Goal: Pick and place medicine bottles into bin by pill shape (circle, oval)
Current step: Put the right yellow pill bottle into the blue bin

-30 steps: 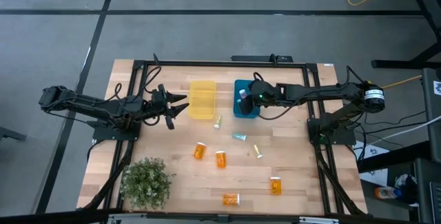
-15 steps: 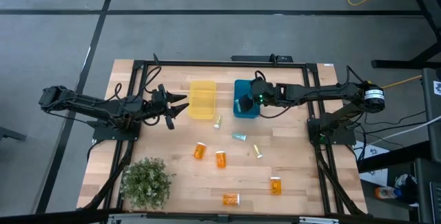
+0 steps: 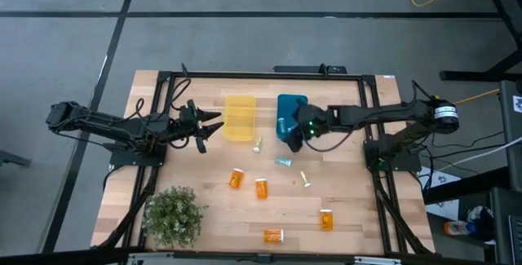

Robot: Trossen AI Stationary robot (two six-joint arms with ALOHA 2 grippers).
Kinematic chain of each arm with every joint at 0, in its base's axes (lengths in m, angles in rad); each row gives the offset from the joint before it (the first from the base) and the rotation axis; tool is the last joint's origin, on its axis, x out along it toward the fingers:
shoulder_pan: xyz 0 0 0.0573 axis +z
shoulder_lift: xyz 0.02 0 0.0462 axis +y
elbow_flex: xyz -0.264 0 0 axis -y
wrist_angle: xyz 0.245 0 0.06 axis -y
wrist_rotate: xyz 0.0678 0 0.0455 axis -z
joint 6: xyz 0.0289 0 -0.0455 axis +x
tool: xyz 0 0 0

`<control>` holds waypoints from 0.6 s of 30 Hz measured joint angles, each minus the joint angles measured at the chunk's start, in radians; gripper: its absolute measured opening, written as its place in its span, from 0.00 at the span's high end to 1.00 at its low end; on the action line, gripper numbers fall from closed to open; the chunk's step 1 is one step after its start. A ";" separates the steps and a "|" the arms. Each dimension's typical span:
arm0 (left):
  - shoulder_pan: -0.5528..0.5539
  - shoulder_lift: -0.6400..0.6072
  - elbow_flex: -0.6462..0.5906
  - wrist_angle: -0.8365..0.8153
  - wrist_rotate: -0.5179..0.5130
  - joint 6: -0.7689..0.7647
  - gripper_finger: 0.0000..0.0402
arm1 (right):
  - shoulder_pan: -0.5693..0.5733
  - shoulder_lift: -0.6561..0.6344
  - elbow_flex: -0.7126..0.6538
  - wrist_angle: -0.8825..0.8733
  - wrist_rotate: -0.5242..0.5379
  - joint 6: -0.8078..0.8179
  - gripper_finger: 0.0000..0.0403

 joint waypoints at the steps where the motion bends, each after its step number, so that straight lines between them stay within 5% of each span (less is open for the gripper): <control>1: 0.000 0.000 0.000 0.000 0.000 0.000 0.59 | 0.020 -0.010 0.000 -0.026 -0.008 0.026 0.21; 12: 0.000 0.000 0.000 0.000 0.000 0.001 0.59 | 0.267 0.009 0.001 -0.335 0.003 0.226 0.21; 18: 0.000 0.000 0.000 0.000 0.000 0.000 0.59 | 0.329 0.080 0.001 -0.279 0.014 0.256 0.21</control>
